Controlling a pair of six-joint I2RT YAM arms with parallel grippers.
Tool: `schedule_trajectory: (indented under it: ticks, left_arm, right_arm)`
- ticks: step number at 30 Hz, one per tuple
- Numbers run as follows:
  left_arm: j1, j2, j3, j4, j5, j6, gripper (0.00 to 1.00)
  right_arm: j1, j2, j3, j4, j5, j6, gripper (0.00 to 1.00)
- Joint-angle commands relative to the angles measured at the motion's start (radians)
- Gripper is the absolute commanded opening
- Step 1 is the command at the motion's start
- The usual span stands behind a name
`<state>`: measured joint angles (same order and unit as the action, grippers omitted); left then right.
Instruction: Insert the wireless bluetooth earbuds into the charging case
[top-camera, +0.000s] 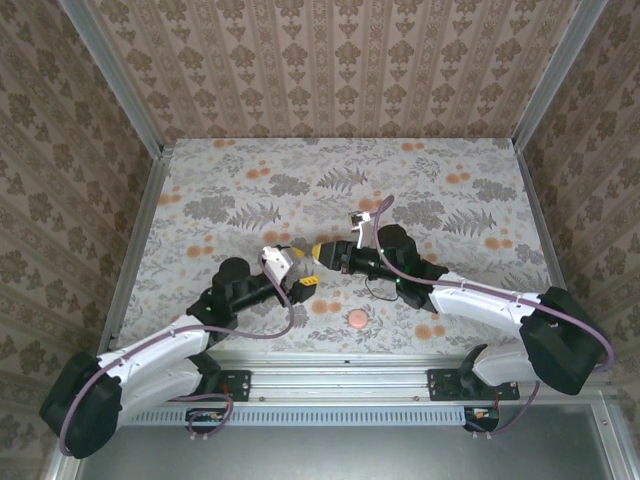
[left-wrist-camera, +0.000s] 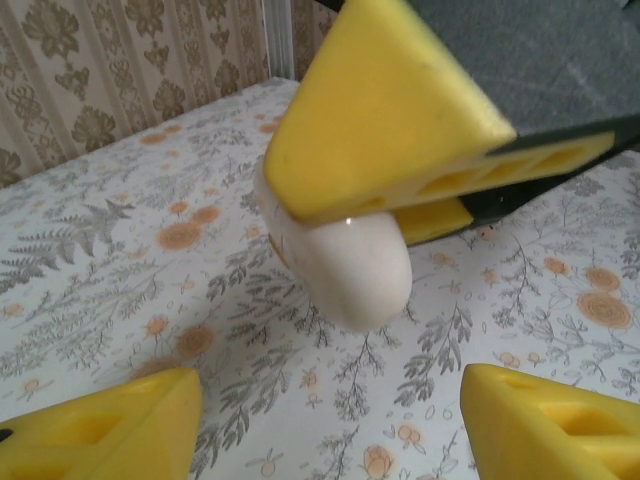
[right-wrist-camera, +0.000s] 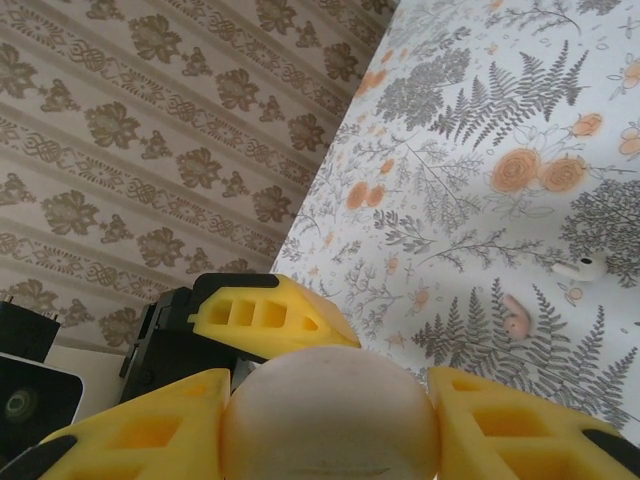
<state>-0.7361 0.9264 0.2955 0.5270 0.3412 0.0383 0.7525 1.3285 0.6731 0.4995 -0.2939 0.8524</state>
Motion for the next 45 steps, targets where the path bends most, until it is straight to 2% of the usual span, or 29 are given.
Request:
schedule_trajectory:
  ticks: [1,8,13,19,27,38,42,45]
  left_arm:
    - [-0.015,-0.005,-0.028,0.104,-0.03,-0.003,0.69]
    - [-0.038,-0.041,-0.053,0.173,-0.044,-0.002,0.67]
    - [-0.045,-0.07,-0.066,0.208,-0.066,-0.008,0.62]
    - [-0.046,-0.089,-0.069,0.207,-0.126,-0.017,0.55]
    - [-0.046,-0.083,-0.068,0.207,-0.141,-0.025,0.48]
    - [-0.046,-0.064,-0.056,0.185,-0.147,-0.035,0.51]
    - [-0.046,-0.045,-0.049,0.185,-0.148,-0.037,0.49]
    - [-0.045,-0.034,-0.044,0.188,-0.15,-0.037,0.43]
  right_arm:
    - [0.019,-0.004,-0.015,0.1,0.032,0.031,0.41]
    - [0.023,0.04,-0.045,0.233,0.035,0.122,0.41]
    - [0.033,0.057,-0.049,0.292,0.027,0.165,0.41]
    - [0.044,0.089,-0.05,0.308,0.022,0.175,0.41]
    - [0.052,0.088,-0.052,0.311,0.018,0.184,0.41]
    - [0.063,0.086,-0.05,0.337,0.015,0.192,0.41]
    - [0.068,0.089,-0.049,0.347,0.001,0.195,0.41]
    - [0.07,0.089,-0.046,0.344,-0.002,0.196,0.41]
